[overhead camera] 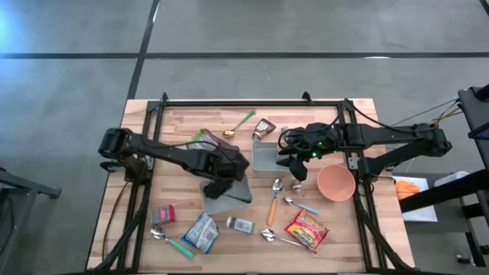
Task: Pick & Place Food Item
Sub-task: Put the red seasoning can into the top gray bin
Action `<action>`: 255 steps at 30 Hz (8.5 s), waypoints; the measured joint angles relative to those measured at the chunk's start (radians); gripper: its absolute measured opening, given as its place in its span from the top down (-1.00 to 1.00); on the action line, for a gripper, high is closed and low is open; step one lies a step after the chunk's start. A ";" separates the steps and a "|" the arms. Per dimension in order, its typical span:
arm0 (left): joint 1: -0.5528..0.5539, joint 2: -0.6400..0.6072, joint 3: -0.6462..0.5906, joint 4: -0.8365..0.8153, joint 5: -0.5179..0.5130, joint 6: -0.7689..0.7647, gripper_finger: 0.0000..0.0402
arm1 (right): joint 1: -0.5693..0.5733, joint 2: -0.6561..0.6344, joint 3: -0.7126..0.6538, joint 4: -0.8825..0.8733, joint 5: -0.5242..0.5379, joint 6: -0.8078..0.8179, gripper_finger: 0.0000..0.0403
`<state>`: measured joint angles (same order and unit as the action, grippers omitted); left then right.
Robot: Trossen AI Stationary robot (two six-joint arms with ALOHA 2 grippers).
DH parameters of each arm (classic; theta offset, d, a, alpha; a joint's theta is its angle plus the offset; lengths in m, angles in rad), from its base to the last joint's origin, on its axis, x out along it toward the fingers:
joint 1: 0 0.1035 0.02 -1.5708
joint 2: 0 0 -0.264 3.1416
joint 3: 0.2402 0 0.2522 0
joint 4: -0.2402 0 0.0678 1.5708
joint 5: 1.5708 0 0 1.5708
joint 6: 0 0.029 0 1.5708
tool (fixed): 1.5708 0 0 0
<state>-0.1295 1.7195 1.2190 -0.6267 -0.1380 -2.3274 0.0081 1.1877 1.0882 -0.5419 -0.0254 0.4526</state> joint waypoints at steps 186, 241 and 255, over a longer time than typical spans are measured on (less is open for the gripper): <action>-0.561 -0.398 -0.601 -0.207 0.367 1.307 -0.76 | 0.000 0.000 0.000 0.000 0.000 0.000 0.01; -0.306 -0.781 -0.499 0.397 0.157 0.999 -0.38 | 0.000 0.000 0.000 0.000 0.000 0.000 0.01; -0.129 -0.660 -0.498 0.631 0.392 1.077 -0.38 | -0.009 0.000 0.000 0.127 -0.002 0.139 0.01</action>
<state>-0.2581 1.0597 0.7208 0.0046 0.2539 -1.2508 -0.0010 1.1880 1.0882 -0.4149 -0.0269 0.5915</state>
